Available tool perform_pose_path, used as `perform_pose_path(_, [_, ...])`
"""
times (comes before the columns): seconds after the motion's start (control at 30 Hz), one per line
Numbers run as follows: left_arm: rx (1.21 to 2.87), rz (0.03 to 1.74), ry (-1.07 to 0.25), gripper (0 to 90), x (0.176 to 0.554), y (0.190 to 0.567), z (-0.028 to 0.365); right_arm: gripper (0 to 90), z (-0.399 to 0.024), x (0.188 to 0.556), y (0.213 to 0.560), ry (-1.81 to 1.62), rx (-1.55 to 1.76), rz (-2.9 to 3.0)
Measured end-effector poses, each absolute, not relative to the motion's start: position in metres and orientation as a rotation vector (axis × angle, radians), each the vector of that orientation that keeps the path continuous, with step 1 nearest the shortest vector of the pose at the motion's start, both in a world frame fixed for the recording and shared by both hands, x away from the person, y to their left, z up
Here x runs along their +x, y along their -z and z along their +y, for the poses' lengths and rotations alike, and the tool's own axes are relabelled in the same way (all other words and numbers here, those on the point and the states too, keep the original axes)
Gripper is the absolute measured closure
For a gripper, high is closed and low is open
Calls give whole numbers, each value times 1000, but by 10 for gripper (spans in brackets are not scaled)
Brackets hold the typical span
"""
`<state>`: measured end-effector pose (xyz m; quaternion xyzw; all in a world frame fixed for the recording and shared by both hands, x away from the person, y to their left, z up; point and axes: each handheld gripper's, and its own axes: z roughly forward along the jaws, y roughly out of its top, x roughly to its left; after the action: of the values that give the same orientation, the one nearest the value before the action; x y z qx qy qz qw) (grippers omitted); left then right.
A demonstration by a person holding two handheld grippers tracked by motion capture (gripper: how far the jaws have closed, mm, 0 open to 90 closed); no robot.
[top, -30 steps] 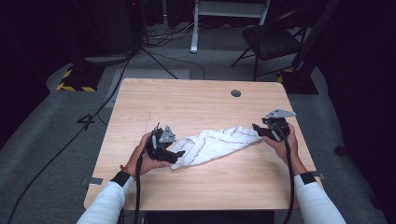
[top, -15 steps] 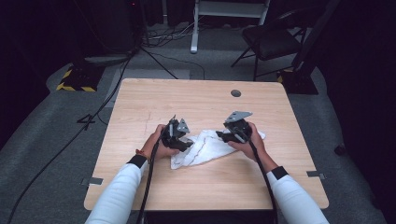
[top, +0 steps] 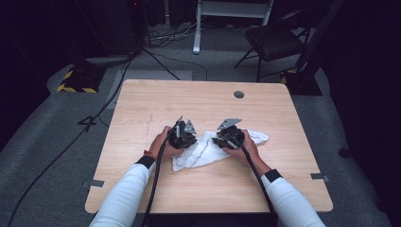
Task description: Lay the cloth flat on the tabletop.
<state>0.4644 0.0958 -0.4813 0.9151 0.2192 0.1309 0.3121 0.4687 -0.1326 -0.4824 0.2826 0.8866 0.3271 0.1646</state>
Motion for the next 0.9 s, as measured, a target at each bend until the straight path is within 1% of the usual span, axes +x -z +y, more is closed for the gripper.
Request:
perform_pose_path(0.03, [2410,587,-340,845,464,481,97,781,-133,466,482,-933,789,2525])
perform_pose_path(0.13, [2401,604,-361,853,464,479,100,864,-135,460,479,-939,758,2499])
perform_pose_path(0.17, [2395,610,-368,853,464,478,102,877,-138,457,478,-952,742,2498])
perform_pose_path(0.3, [2381,637,-376,861,464,475,109,887,-150,452,474,-978,724,2514])
perform_pose_path(0.33, [2370,652,-372,863,464,475,111,888,-158,449,470,-1001,722,2513])
perform_pose_path(0.47, [2382,675,-392,864,464,473,119,890,-167,443,464,-1025,714,2510])
perform_pose_path(0.77, [2386,745,-371,866,458,474,137,892,-197,415,454,-1041,672,2524])
perform_pose_path(0.9, [2401,748,-363,865,452,475,141,892,-213,402,454,-1032,668,2530])
